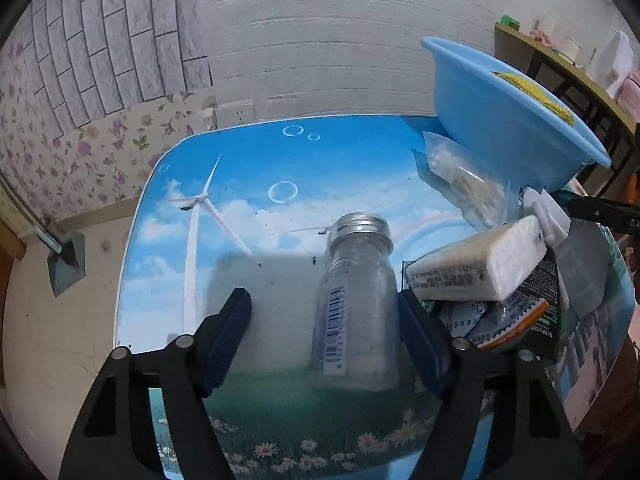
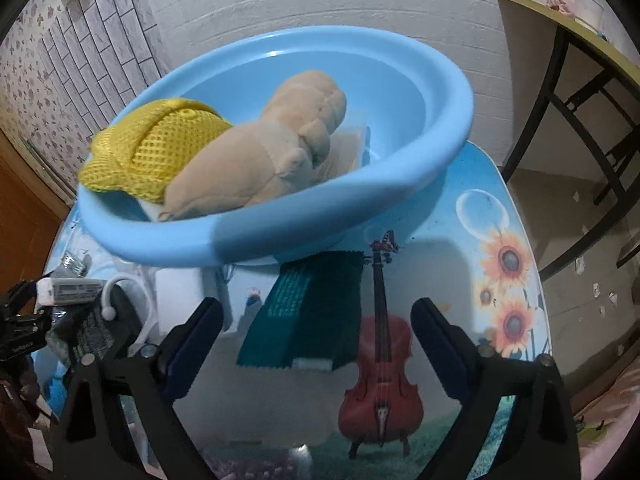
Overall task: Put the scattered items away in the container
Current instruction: 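Grasp the glass jar with the left tool, then lift the glass jar with the left tool while the right tool grasps the green sachet, then carry the jar and sachet over the blue basin and open both tools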
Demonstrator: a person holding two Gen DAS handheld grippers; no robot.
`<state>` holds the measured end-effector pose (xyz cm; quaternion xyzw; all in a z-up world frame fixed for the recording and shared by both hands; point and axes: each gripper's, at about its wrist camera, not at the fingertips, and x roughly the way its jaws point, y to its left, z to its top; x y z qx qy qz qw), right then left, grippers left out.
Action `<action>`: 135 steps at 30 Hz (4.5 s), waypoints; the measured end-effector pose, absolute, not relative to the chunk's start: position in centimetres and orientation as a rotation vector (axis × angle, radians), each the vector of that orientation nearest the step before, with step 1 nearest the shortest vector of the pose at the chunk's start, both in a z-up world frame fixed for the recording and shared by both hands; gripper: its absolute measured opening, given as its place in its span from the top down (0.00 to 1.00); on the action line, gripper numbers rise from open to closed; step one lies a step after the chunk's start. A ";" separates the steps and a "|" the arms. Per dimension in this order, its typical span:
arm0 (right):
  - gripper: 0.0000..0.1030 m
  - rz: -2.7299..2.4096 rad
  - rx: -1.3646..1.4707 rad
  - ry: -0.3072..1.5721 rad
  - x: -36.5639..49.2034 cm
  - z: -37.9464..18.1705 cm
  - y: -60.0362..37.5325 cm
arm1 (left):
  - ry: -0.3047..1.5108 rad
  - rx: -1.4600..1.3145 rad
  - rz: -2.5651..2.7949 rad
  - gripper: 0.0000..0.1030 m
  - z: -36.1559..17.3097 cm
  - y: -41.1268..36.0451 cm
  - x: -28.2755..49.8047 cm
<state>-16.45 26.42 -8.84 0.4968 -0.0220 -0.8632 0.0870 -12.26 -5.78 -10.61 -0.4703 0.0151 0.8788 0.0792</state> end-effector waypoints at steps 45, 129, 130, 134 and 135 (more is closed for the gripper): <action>0.59 -2.561 1.336 -0.245 -10.5 -4.1 31.6 | 0.063 -1.192 2.672 0.63 -2.2 -3.3 -8.3; 0.59 -2.560 1.069 -0.013 -17.9 -1.8 29.8 | 0.217 -1.044 2.461 0.63 0.5 12.1 -21.5; 0.59 -2.559 1.070 -0.009 -18.2 -1.9 29.8 | 0.218 -1.051 2.459 0.63 0.3 12.2 -21.9; 0.59 -2.549 1.064 0.005 -19.6 -2.3 29.2 | 0.238 -1.073 2.446 0.63 -0.5 12.8 -23.2; 0.59 -2.546 1.061 0.009 -20.1 -2.4 29.0 | 0.248 -1.073 2.441 0.62 -0.6 13.0 -23.4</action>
